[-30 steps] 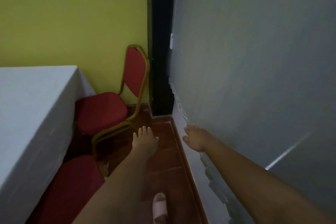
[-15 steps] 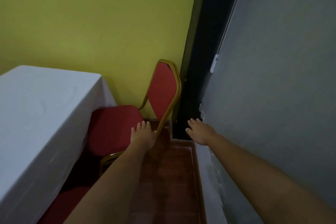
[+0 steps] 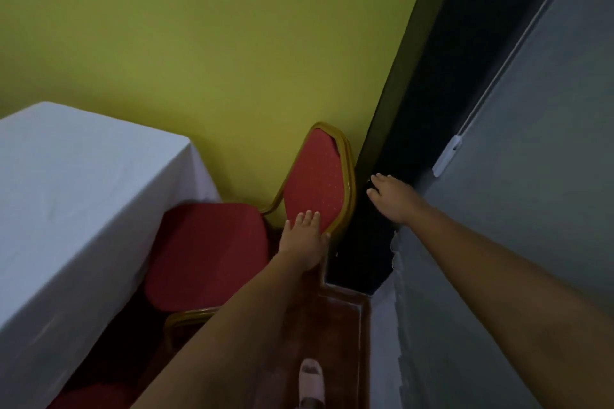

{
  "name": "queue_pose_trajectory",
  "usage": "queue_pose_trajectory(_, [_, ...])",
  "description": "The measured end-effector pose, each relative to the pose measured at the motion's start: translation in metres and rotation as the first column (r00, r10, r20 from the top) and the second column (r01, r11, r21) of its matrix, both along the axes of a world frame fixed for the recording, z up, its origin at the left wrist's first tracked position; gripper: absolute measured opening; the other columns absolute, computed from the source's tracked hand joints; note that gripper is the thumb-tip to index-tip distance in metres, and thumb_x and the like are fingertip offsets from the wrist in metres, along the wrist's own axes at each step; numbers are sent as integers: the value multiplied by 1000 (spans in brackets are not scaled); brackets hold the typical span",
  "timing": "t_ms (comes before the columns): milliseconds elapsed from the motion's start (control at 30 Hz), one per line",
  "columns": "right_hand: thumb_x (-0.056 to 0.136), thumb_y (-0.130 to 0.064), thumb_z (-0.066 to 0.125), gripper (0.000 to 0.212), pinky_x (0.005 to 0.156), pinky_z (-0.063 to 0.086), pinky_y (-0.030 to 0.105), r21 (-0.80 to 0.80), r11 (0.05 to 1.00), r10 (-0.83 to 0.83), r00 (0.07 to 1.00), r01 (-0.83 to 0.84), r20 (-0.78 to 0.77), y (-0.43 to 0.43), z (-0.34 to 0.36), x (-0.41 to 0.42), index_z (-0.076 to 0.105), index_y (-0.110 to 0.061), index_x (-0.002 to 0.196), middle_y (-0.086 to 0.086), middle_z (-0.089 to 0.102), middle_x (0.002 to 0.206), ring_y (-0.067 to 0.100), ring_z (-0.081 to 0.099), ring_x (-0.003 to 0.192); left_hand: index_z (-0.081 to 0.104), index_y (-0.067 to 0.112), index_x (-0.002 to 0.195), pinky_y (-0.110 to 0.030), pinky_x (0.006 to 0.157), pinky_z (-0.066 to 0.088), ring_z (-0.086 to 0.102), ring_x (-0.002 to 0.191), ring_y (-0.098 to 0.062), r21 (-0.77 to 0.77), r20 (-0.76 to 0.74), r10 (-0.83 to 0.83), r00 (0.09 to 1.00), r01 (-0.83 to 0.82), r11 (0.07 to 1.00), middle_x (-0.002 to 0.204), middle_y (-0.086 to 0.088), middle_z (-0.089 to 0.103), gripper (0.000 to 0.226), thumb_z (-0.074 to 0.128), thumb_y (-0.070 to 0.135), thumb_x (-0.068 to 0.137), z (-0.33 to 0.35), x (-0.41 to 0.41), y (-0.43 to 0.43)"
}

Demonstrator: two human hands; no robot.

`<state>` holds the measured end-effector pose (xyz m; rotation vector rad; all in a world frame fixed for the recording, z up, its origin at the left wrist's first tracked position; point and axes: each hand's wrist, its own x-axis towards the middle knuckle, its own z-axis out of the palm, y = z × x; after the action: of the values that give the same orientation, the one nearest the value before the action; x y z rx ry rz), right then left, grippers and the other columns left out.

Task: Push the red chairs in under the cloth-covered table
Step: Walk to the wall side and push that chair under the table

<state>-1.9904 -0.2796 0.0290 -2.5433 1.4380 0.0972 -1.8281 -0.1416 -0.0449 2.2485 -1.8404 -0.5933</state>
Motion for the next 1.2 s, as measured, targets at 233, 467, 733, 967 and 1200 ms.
queue_pose_trajectory(233, [99, -31, 34, 49, 112, 26, 40, 5, 993, 113, 983, -115, 142, -82, -3, 50, 34, -8, 142, 11, 31, 152, 24, 28, 140, -3, 10, 152, -46, 118, 9, 6, 147, -27, 50, -300, 180, 937, -173, 984, 161, -11, 5, 81, 42, 47, 96, -10, -44, -106])
queue_pose_trajectory(467, [101, -28, 30, 51, 114, 22, 37, 85, 986, 129, 976, -146, 178, -136, -18, 81, 23, -10, 148, 6, 20, 157, 21, 21, 143, -13, 8, 150, -50, 117, -2, 4, 148, -24, 66, -292, 323, 900, -317, 946, 161, -11, 4, 97, 53, 45, 88, -32, -41, -146])
queue_pose_trajectory(733, [101, -27, 31, 45, 111, 25, 37, 41, 977, 192, 948, -209, 253, -168, -21, 98, 33, -14, 144, 2, 29, 154, 20, 27, 140, -8, 5, 150, -52, 115, -9, 8, 147, -20, -28, -269, 249, 931, -266, 964, 159, -13, 15, 101, 54, 48, 83, -43, -30, -136])
queue_pose_trajectory(967, [100, -38, 28, 45, 106, 31, 46, 86, 946, 279, 922, -311, 269, -167, -31, 117, 38, -22, 141, -4, 34, 151, 22, 35, 136, -4, 22, 152, -30, 116, -2, 17, 144, -14, -102, -351, 263, 898, -316, 943, 159, -7, 19, 98, 50, 51, 76, -60, -3, -65])
queue_pose_trajectory(1200, [96, -30, 39, 43, 105, 31, 39, 16, 866, 467, 819, -501, 333, -142, -48, 141, 44, -22, 138, 0, 41, 148, 19, 30, 139, 20, 17, 151, -24, 114, 18, 38, 136, -19, -274, -277, 294, 915, -369, 888, 151, -7, 39, 83, 51, 43, 79, -59, -3, 4])
